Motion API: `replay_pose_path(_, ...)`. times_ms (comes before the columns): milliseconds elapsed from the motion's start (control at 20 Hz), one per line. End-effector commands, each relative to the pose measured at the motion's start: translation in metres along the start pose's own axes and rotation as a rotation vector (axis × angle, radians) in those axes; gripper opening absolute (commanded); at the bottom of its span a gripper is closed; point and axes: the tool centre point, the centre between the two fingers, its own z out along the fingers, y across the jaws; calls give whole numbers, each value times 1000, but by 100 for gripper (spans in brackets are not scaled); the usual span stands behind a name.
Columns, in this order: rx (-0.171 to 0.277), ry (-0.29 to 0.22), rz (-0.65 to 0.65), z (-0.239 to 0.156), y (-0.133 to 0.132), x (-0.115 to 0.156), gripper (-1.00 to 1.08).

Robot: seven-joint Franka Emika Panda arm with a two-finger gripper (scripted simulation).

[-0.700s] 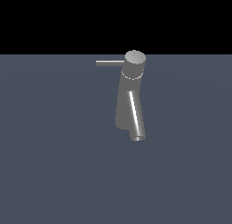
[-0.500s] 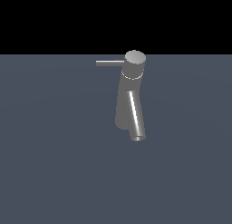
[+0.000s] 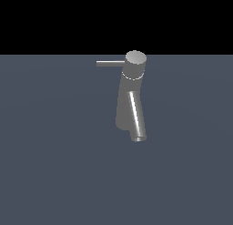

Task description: Turn on the faucet by rotating a designated handle.

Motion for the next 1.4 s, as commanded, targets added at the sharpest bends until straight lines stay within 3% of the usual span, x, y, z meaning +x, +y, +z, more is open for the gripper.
replay_pose_path(0,15,14,44,7,-4,4,-100)
replay_pose_path(1350,236,229,703,105,-44,90,-100)
